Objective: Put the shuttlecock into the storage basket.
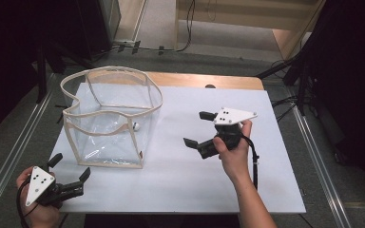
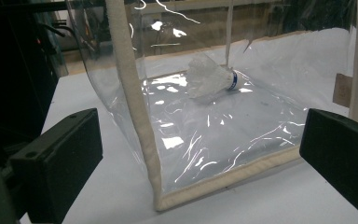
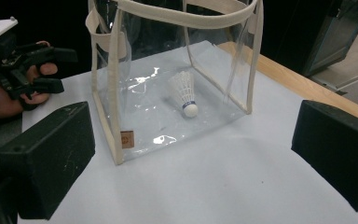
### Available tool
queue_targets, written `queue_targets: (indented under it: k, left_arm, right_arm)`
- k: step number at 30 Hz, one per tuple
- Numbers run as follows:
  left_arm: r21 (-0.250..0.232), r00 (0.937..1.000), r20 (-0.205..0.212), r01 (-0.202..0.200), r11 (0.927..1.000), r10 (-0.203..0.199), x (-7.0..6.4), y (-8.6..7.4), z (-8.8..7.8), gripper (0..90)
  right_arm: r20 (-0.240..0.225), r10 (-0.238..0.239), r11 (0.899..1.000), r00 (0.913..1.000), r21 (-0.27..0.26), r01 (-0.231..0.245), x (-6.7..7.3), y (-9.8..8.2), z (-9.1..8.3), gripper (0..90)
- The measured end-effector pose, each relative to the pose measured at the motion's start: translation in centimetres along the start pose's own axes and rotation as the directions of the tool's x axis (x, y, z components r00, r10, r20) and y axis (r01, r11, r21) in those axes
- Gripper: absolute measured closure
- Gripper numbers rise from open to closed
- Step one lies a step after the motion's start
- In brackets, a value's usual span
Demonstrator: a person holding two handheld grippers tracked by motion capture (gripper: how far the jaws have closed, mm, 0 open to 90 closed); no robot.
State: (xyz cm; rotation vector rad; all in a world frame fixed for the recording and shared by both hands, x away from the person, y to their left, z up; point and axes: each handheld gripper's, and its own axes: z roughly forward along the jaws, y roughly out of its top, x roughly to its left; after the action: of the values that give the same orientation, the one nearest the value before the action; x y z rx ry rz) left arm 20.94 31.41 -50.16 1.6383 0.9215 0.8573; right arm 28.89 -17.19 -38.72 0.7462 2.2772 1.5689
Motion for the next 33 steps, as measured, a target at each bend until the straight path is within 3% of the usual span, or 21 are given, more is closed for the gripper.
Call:
queue_targets:
  k: [33]
  left_arm:
    - [0.001, 1.0, -0.002, -0.007, 1.0, 0.007, -0.1, 0.0, 0.0, 0.0]
  right_arm:
    - [0.067, 0.049, 0.999, 0.9966, -0.003, -0.049, -0.8, -3.8, -3.5, 0.0]
